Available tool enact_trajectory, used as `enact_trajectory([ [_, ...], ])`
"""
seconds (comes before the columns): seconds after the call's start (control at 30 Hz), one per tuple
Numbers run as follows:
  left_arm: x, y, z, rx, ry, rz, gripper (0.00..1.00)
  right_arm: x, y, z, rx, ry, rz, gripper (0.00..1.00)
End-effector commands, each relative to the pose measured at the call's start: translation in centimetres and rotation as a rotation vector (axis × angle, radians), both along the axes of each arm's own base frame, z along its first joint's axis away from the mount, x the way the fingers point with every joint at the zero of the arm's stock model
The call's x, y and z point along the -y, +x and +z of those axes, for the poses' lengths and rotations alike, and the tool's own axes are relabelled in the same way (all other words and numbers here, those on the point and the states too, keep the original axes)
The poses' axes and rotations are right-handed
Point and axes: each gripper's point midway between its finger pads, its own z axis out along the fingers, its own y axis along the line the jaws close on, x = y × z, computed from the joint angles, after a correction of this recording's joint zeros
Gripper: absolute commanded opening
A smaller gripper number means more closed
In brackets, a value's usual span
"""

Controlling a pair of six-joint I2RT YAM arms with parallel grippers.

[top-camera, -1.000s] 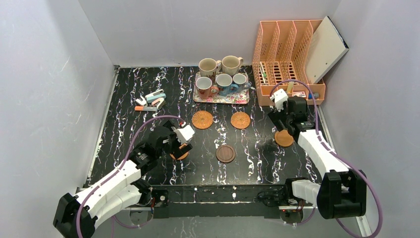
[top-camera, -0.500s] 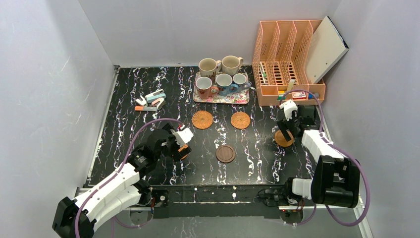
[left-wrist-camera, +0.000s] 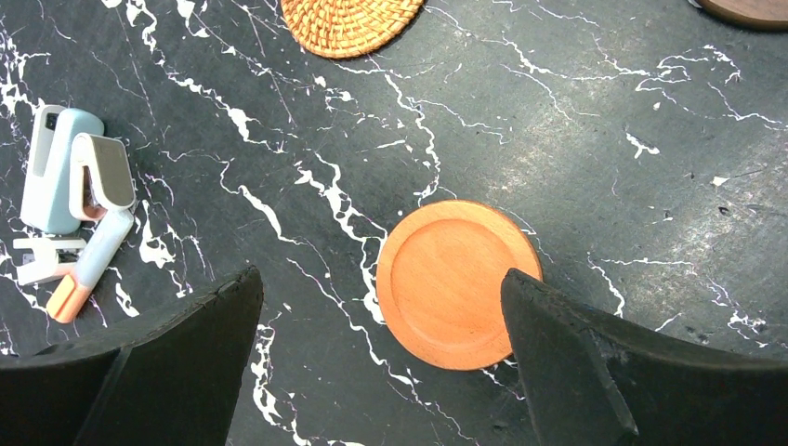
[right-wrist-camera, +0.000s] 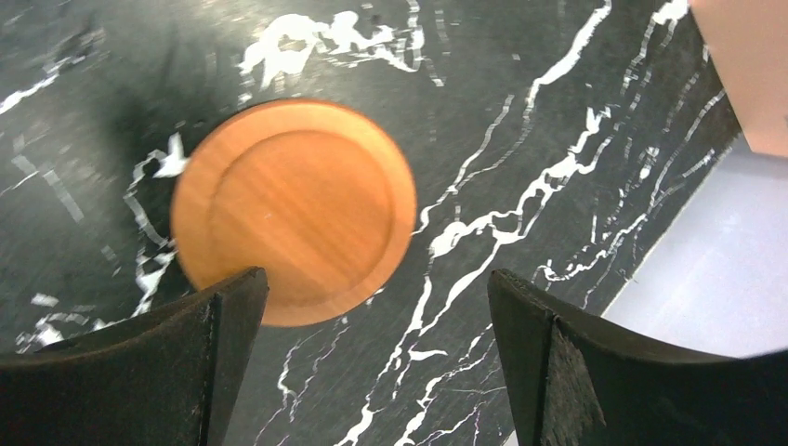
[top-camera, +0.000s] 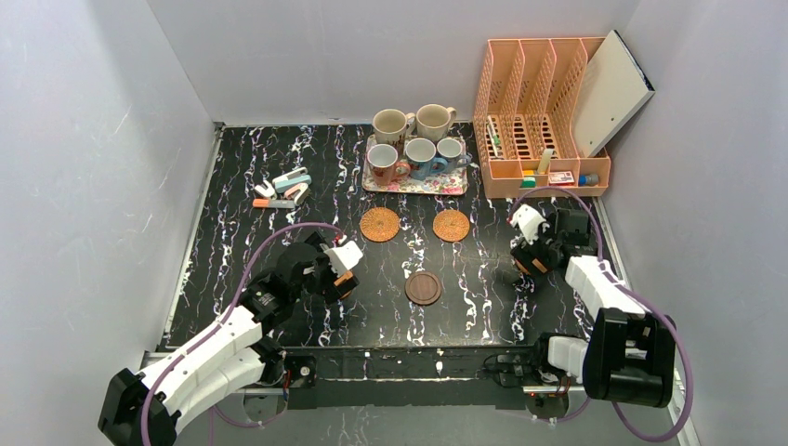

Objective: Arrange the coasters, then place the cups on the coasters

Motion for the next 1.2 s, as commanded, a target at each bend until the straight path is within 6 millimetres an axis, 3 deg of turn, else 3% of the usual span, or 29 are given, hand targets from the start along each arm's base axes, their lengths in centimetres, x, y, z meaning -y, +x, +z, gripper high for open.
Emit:
enact_trajectory([
  [0.0, 0.0, -0.2, 0.0, -0.003, -0.012, -0.006, 0.98, -1.7, -5.2, -2.4, -0.18, 0.021, 0.167, 0.98],
  [0.3, 0.0, -0.3, 0.1, -0.003, -0.014, -0.007, 0.98, -3.1, -8.2, -2.3, -0.262, 0.049, 0.28, 0.98],
  [0.6, 0.0, -0.2, 0.1, -0.004, -0.009, -0.006, 0.98, -5.4, -9.8, -2.6, -0.303, 0.102, 0.374, 0.98],
  [0.9, -0.1, -0.2, -0.1, -0.006, -0.004, -0.006, 0.98, -9.0, -9.3, -2.5, -0.266, 0.136, 0.44, 0.98],
  [1.17, -0.1, -0.3, -0.1, -0.006, -0.006, -0.007, 0.98, -9.5, -8.4, -2.5, -0.246, 0.105, 0.419, 0.98],
])
